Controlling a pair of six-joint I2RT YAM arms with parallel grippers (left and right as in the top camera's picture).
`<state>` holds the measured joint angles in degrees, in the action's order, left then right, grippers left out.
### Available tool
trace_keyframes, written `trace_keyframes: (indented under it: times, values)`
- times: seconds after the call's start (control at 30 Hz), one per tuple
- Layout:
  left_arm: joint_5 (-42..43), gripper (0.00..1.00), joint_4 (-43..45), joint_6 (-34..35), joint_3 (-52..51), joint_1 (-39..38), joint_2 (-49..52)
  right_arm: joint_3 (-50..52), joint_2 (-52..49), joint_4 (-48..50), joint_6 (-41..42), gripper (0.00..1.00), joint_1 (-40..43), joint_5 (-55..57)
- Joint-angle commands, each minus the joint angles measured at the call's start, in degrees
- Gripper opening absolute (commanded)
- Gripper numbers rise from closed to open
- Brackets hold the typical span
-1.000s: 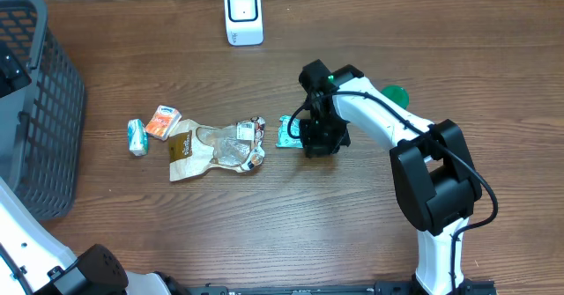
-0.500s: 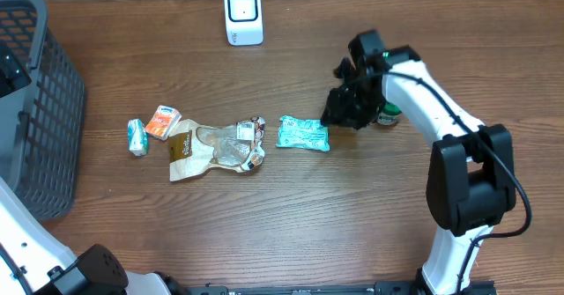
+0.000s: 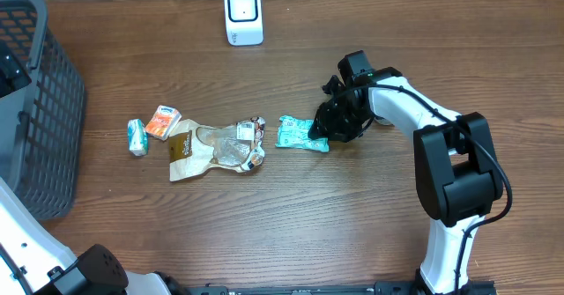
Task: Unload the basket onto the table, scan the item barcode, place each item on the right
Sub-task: 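Lift the teal packet and carry it toward the scanner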
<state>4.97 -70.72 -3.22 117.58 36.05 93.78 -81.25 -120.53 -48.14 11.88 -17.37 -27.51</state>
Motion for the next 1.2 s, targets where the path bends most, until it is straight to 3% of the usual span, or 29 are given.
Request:
trace_keyframes:
  times: [0.0,0.07,0.2,0.47,0.8,1.0,1.17]
  values:
    - [0.4,1.00,0.0,-0.9,-0.2,0.0,0.1,0.4,-1.0,0.6,2.8,0.34,-0.3,-0.7]
    - [0.4,1.00,0.0,-0.9,-0.2,0.0,0.1,0.4,-1.0,0.8,3.1,0.27,-0.3,-0.7]
    - [0.4,1.00,0.0,-0.9,-0.2,0.0,0.1,0.4,-1.0,2.3,3.1,0.04,-0.3,-2.3]
    - [0.4,1.00,0.0,-0.9,-0.2,0.0,0.1,-4.0,3.8,-0.5,-1.7,0.04,0.6,-14.2]
    - [0.4,1.00,0.0,-0.9,-0.2,0.0,0.1,-11.1,24.7,-7.4,-2.0,0.04,0.6,-22.8]
    - [0.4,0.99,0.0,-0.9,-0.2,0.0,0.1,-11.2,34.0,-7.8,-0.6,0.04,0.6,-22.1]
    - [0.4,1.00,0.0,-0.9,-0.2,0.0,0.1,-11.5,35.8,-10.8,4.1,0.04,0.2,-11.6]
